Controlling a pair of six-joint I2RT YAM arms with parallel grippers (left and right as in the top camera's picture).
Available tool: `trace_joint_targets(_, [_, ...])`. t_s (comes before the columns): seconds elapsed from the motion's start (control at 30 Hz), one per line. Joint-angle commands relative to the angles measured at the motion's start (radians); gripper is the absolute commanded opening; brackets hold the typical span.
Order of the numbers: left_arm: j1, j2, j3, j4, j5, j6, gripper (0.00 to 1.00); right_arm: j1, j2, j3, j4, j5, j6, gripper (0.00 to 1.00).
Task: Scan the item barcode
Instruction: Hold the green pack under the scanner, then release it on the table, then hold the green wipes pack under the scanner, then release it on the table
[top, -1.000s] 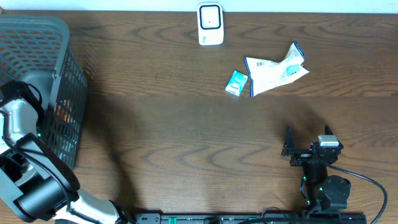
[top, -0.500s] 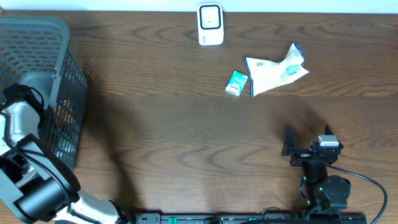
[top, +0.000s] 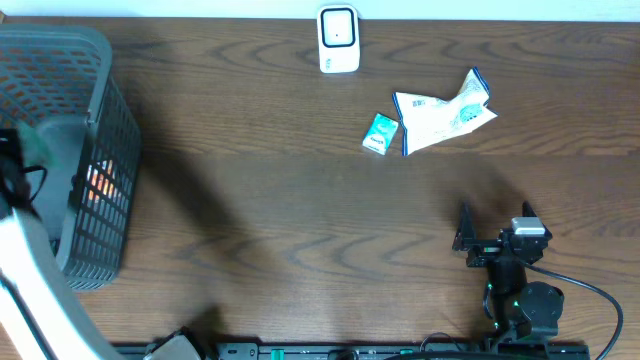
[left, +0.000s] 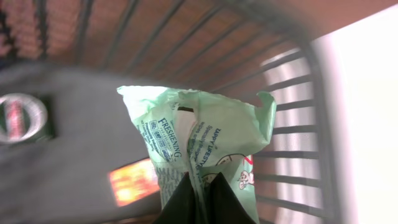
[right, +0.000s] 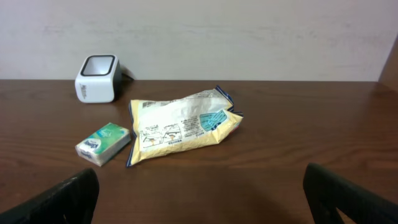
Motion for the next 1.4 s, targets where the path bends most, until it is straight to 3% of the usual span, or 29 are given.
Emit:
trace_joint_targets(0.0, [-0.009, -0.109, 0.006, 0.03, 0.032, 0.017, 0.07, -0.005, -0.003, -0.001, -0.004, -0.003, 0.003, 0.99])
trace_joint_targets(0.17, [-0.09, -0.193, 0.006, 0.104, 0.2, 0.049, 0.07, -0.005, -0.003, -0.001, -0.004, -0.003, 0.003, 0.99])
trace_joint_targets(0.3, [-0.263, -0.185, 0.006, 0.158, 0.325, 0.063, 0.08, -0.005, -0.003, -0.001, -0.004, -0.003, 0.003, 0.99])
trace_joint_targets(0.53, [-0.636, -0.062, 0.006, 0.197, 0.308, 0.345, 0.07, -0.005, -0.003, -0.001, -0.004, -0.003, 0.003, 0.99])
trace_joint_targets(0.8, [-0.97, 0.23, 0.006, 0.225, 0.307, 0.526, 0.07, -0.005, -0.003, -0.001, -0.004, -0.003, 0.003, 0.99])
trace_joint_targets(0.97, [-1.08, 0.418, 0.006, 0.333, 0.307, 0.545, 0.07, -0.005, -0.003, -0.001, -0.004, -0.003, 0.003, 0.99])
trace_joint_targets(1.2, [-1.129, 0.575, 0.006, 0.439, 0.307, 0.544, 0.08, -0.005, -0.003, -0.001, -0.004, -0.003, 0.003, 0.99])
trace_joint_targets(1.3, [-1.122, 0.582, 0.006, 0.423, 0.239, 0.545, 0.15, -0.005, -0.003, -0.001, -0.004, -0.003, 0.003, 0.99])
trace_joint_targets(1.37, [-1.113, 0.57, 0.006, 0.384, 0.166, 0.556, 0.36, -0.005, -0.003, -0.001, -0.004, -0.003, 0.003, 0.99])
